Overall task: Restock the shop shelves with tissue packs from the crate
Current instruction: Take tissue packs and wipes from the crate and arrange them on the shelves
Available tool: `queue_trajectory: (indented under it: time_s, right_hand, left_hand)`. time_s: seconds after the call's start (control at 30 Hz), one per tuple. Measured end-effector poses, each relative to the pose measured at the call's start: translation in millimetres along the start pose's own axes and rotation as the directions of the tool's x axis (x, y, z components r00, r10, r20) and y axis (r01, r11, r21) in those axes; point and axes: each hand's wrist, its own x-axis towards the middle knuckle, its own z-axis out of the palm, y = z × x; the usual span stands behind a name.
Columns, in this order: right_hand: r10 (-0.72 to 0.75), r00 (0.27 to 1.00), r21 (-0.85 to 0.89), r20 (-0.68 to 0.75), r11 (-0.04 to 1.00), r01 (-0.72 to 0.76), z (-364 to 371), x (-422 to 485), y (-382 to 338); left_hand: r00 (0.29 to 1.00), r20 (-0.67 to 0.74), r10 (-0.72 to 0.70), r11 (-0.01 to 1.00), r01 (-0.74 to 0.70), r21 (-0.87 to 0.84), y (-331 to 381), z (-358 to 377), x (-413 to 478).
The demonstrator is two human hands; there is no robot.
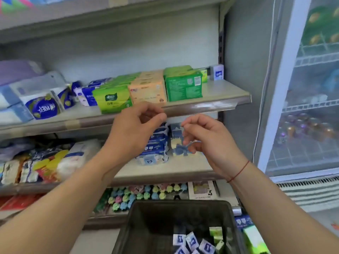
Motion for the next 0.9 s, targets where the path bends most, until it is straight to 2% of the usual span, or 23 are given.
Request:
queue_trajectory:
  time_s: [0.17,0.3,0.4,0.53,0.6,0.7,0.77,0.83,0.9]
  right_hand:
    - [0.210,0.976,-0.221,0.049,0.956,-0.194,29.4,-35.2,75.2]
    - [0.449,0.890,-0.419,0.077,0.825,-0.380,42.7,-67.8,159.2]
    - [0.610,0.791,-0.566,0.058,0.672,-0.477,40.7,-93.6,218.5]
    - [0.746,0.666,-0.704,-0.018,0.464,-0.538,31.2,-120.7,286.5]
    - [0.781,0.623,-0.771,-0.040,0.372,-0.516,21.7,-129.1,318.8]
    - [0.828,0.558,-0.905,-0.044,0.203,-0.373,2.2,-138.7,359.2]
    - [0.897,0.439,-0.959,-0.050,0.080,-0.273,-8.5,-146.5,376.8]
    - [0.937,0.339,-0.971,-0.087,-0.004,-0.238,-18.3,-151.6,393.0]
    - [0.944,0.309,-0.970,-0.118,-0.042,-0.240,-25.3,-153.3,410.3]
  left_hand:
    - [0.977,0.015,-0.215,0.971,0.215,-0.107,-84.1,-7.5,-84.3]
    - [0.907,0.065,-0.417,0.900,0.422,-0.107,-167.0,17.4,-152.0]
    - [0.810,0.174,-0.561,0.820,0.572,-0.016,-222.0,51.9,-196.1]
    - [0.707,0.303,-0.638,0.769,0.604,0.210,-273.4,90.7,-239.5]
    - [0.645,0.370,-0.669,0.743,0.591,0.314,-297.2,103.5,-256.6]
    - [0.518,0.464,-0.719,0.695,0.555,0.457,-331.4,125.2,-279.0]
    - [0.438,0.505,-0.744,0.666,0.544,0.510,-349.0,142.8,-291.1]
    - [0.399,0.535,-0.745,0.662,0.546,0.514,-361.6,163.3,-297.9]
    - [0.375,0.552,-0.745,0.657,0.555,0.510,-371.7,186.1,-302.7]
